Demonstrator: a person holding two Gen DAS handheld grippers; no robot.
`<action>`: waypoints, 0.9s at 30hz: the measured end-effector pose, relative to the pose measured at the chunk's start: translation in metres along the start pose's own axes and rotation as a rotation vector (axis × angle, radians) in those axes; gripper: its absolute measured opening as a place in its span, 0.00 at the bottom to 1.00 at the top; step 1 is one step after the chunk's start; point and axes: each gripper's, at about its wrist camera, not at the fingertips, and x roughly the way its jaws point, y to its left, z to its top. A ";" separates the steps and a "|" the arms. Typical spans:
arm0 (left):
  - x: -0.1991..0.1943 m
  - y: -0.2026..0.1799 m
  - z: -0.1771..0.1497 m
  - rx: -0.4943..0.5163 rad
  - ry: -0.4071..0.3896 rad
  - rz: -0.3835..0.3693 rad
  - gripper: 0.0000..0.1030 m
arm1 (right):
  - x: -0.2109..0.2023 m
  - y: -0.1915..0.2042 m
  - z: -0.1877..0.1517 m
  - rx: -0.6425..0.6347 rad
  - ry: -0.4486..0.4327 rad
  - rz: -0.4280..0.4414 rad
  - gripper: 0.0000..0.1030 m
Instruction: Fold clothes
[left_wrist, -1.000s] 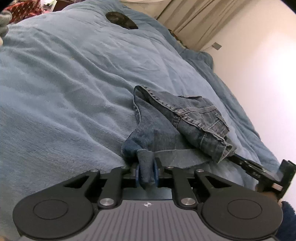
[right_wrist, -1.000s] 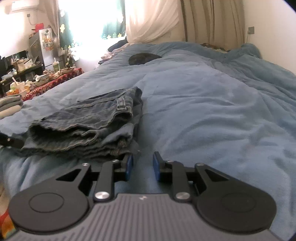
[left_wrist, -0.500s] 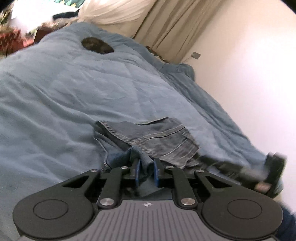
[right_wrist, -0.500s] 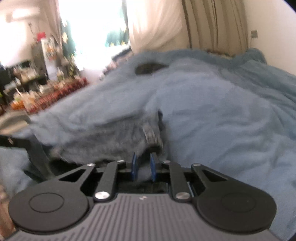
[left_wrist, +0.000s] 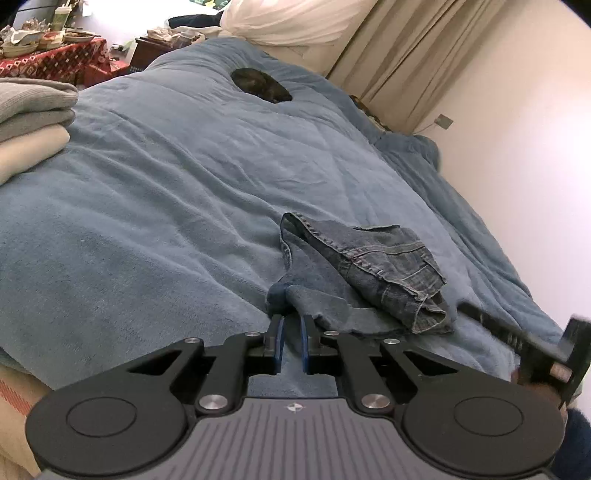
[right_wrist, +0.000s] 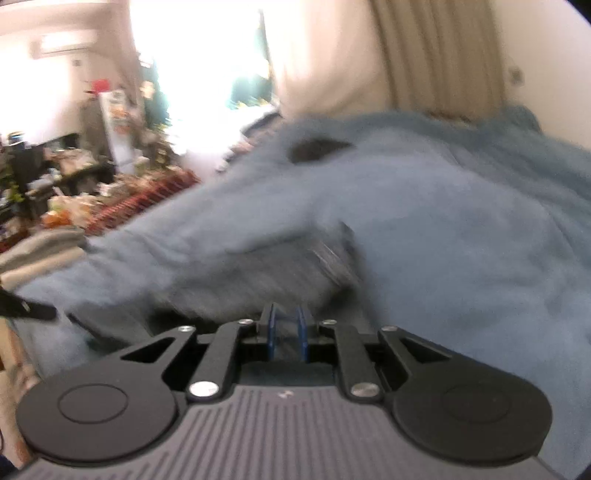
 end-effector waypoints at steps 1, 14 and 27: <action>0.000 -0.003 0.001 0.010 -0.002 -0.002 0.07 | 0.004 0.007 0.002 -0.005 -0.005 0.008 0.13; 0.070 -0.067 0.023 0.080 0.034 -0.171 0.07 | 0.024 0.046 0.018 -0.062 -0.085 0.015 0.14; 0.150 -0.074 0.016 0.118 0.076 -0.107 0.02 | 0.028 -0.005 0.021 -0.110 -0.089 -0.110 0.22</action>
